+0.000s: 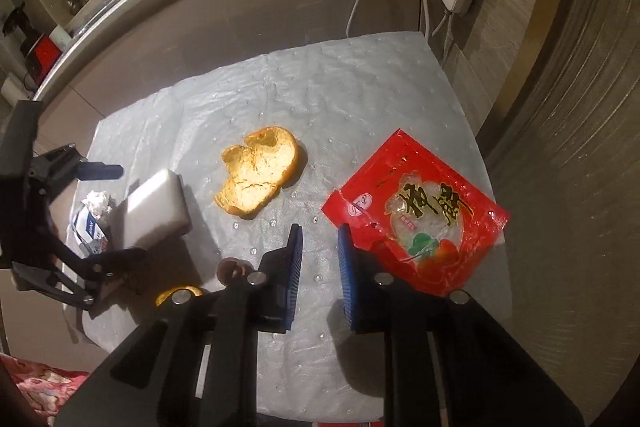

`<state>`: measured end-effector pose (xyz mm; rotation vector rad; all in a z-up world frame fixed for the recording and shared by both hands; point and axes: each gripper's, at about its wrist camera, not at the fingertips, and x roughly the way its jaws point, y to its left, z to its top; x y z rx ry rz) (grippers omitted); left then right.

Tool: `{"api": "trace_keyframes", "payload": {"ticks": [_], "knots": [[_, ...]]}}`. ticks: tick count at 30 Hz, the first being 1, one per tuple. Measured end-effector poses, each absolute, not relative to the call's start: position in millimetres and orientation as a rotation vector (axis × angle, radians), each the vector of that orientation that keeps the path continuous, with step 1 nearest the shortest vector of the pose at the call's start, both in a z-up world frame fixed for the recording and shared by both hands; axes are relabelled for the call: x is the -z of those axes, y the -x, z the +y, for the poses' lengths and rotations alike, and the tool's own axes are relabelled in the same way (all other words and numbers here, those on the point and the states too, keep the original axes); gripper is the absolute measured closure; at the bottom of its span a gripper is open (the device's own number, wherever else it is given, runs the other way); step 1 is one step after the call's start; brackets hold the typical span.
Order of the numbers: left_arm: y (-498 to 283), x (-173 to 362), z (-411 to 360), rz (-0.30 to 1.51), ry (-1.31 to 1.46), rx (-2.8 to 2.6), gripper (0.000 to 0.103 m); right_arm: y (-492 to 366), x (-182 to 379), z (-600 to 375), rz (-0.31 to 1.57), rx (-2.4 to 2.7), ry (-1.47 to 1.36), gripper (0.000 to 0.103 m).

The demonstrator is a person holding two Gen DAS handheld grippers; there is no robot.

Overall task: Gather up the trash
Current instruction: 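Grasp the red snack bag with the right tool while the left tool grasps the white block, then lift the white block with the left tool while the right tool lifts the red bag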

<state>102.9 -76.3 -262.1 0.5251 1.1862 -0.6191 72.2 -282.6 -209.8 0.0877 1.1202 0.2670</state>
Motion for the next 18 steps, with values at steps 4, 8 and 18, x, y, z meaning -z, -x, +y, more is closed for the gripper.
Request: {"api": "trace_keyframes", "payload": {"ticks": [4,8,18], "knots": [[-111,278,-76,1.242,-0.534,0.628,0.043,-70,207,-287,1.115,-0.258,-0.129,0.084],[-108,276,-75,1.215,-0.547,0.637,0.044,-71,214,-288,1.128,-0.241,-0.15,0.081],[-109,244,-66,1.179,-0.454,0.635,0.045,-98,227,-298,1.132,-0.296,0.046,0.024]]}}
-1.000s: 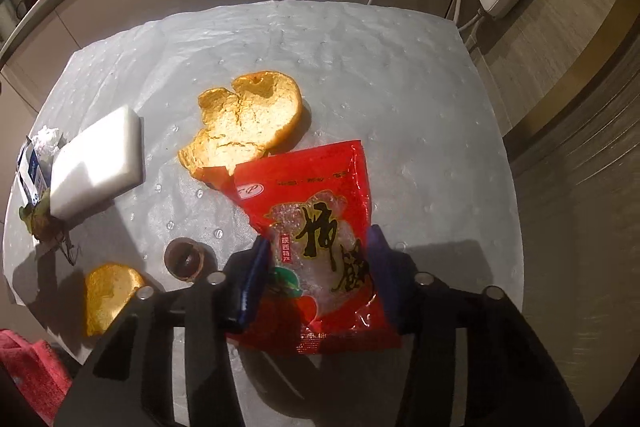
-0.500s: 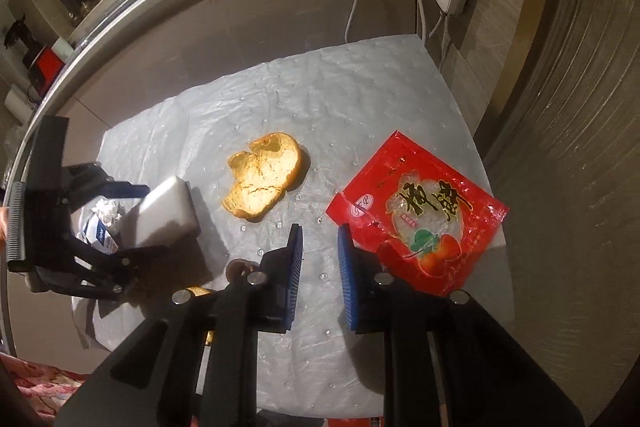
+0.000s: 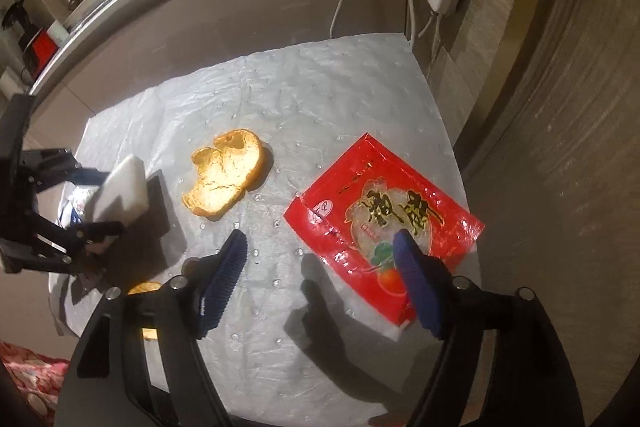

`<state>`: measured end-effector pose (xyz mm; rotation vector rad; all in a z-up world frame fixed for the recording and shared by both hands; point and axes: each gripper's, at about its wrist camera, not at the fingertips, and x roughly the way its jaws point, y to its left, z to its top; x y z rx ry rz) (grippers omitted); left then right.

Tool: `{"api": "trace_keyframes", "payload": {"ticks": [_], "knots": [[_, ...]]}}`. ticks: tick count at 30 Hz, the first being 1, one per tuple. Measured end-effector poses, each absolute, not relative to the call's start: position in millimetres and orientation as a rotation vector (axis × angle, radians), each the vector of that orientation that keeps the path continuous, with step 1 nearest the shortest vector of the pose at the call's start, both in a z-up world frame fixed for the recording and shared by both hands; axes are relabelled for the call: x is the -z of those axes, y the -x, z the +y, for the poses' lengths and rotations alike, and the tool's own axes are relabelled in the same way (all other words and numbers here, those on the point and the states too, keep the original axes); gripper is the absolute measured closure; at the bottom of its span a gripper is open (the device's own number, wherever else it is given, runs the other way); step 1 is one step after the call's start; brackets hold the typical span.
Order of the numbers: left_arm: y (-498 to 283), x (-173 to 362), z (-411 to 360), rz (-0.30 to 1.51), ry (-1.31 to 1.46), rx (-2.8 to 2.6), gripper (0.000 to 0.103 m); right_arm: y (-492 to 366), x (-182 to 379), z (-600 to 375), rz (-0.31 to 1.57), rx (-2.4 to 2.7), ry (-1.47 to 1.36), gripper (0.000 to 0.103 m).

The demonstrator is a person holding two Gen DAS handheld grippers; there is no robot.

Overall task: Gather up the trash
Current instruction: 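Lift the white block with the left tool while the right tool lifts the red bag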

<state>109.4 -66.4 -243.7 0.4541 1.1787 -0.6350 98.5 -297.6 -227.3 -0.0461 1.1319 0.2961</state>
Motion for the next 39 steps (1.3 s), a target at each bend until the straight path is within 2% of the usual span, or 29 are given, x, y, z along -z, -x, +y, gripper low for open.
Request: {"api": "trace_keyframes", "payload": {"ticks": [4,8,20,21,23,27,32,39], "knots": [[-104,214,-62,1.147,-0.406,0.63,0.045,-119,243,-289,1.174,-0.384,0.237,0.019],[-94,183,-50,1.112,-0.341,0.601,0.045,-131,259,-282,1.196,-0.449,0.38,0.019],[-64,130,-5,1.042,-0.169,0.433,0.044,-137,270,-284,1.221,-0.542,0.431,0.021],[-61,128,-1,1.04,-0.156,0.42,0.044,-138,269,-284,1.222,-0.547,0.434,0.023],[-57,126,6,1.036,-0.135,0.395,0.044,-139,267,-284,1.235,-0.559,0.425,0.04],[-48,123,21,1.026,-0.098,0.346,0.044,-139,263,-282,1.241,-0.556,0.426,0.056],[-37,119,40,1.021,-0.053,0.296,0.044,-142,260,-286,1.255,-0.537,0.372,0.089],[-23,111,60,1.008,-0.021,0.239,0.044,-142,245,-296,1.213,-0.491,0.24,0.096]]}}
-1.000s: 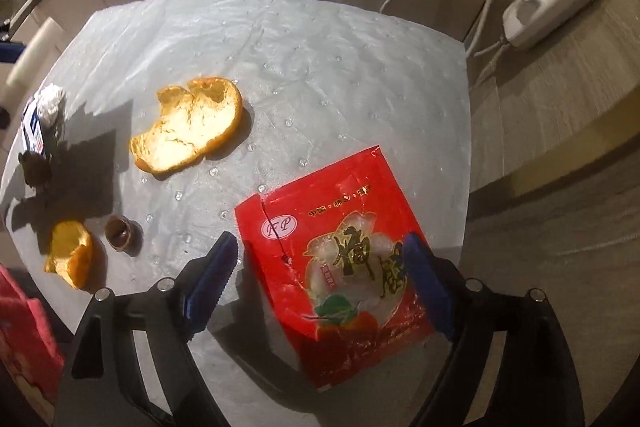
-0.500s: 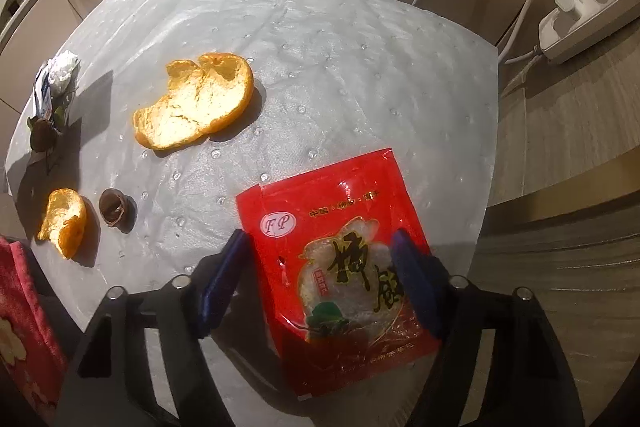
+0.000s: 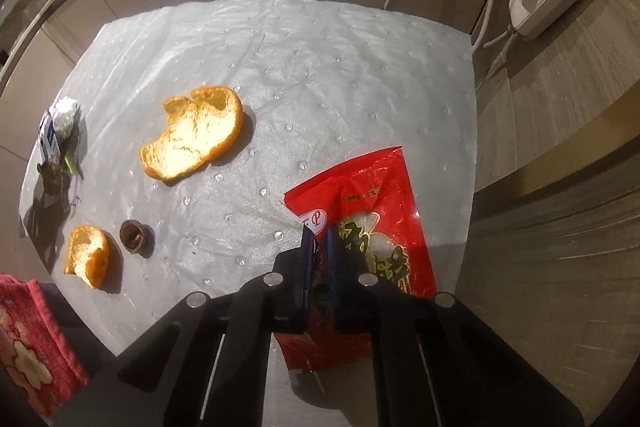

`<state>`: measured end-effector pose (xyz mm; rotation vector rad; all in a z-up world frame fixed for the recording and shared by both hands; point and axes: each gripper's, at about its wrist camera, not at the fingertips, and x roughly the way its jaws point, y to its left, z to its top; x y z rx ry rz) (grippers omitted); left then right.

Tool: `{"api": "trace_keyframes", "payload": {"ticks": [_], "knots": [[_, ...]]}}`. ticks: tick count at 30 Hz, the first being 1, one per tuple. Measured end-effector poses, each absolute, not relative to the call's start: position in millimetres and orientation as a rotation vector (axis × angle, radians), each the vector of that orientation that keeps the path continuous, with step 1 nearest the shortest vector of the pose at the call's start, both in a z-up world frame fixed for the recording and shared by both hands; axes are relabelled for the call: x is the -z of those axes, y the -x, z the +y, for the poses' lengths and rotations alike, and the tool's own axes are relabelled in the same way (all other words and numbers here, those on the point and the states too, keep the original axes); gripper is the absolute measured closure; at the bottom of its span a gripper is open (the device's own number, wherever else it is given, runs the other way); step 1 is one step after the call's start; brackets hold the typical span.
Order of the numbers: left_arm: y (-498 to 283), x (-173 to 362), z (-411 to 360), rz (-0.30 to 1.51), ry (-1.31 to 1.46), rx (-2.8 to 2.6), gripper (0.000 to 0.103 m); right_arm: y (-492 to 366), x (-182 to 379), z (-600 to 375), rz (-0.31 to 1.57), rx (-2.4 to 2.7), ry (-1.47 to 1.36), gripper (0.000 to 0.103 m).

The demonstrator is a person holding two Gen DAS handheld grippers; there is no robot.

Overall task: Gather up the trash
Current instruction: 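Lift the white block with the left tool while the right tool lifts the red bag, then carry the white foam block over the bin and open the left tool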

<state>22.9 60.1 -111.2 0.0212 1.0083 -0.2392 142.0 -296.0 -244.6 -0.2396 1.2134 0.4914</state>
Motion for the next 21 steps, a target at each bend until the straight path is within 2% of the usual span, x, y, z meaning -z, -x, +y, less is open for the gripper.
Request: {"api": "trace_keyframes", "payload": {"ticks": [9,14,21], "knots": [[-3,103,99,0.981,0.031,0.187,0.044,-110,170,-255,1.059,-0.553,0.069,0.096],[15,99,137,0.959,0.068,0.143,0.044,-77,125,-185,0.967,-0.689,-0.003,0.096],[41,113,208,0.972,0.064,0.071,0.044,-36,91,-77,0.913,-0.875,-0.095,0.096]]}}
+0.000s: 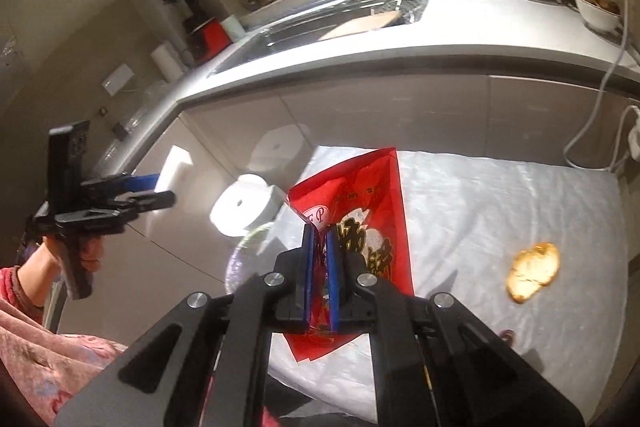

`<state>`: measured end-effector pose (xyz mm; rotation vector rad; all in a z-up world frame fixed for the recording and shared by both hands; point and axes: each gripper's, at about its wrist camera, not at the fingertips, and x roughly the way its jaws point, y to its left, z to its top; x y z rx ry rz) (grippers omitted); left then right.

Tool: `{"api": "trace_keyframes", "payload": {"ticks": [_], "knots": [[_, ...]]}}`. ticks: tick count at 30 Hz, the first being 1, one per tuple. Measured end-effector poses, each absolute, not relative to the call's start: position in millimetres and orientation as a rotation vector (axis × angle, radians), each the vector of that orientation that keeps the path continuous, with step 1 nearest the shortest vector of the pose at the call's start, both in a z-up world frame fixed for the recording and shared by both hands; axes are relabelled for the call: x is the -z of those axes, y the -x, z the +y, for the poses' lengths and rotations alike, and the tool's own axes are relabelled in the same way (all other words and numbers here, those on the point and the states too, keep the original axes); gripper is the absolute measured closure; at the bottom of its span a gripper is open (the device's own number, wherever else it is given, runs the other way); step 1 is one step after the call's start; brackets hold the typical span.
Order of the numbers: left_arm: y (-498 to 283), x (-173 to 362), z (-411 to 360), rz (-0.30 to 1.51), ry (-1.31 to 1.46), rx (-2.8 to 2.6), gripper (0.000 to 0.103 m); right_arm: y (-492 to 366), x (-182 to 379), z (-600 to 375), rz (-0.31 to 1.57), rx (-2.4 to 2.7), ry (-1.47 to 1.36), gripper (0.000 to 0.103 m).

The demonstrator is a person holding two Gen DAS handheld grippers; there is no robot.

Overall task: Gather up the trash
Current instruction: 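Carry the white foam block over the bin and open the left tool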

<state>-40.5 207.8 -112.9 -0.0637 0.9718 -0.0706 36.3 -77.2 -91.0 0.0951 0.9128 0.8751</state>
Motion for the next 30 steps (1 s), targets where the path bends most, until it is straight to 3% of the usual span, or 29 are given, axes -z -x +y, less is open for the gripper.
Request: {"api": "trace_keyframes", "payload": {"ticks": [9,19,30], "knots": [[49,214,279,1.138,0.005,0.111,0.043,-1,49,3,0.875,-0.902,-0.122,0.096],[25,336,291,1.288,-0.073,0.249,0.043,31,12,32,0.847,-0.813,-0.148,0.096],[13,413,286,1.391,-0.16,0.306,0.043,28,34,54,0.893,-0.715,-0.127,0.096]]}}
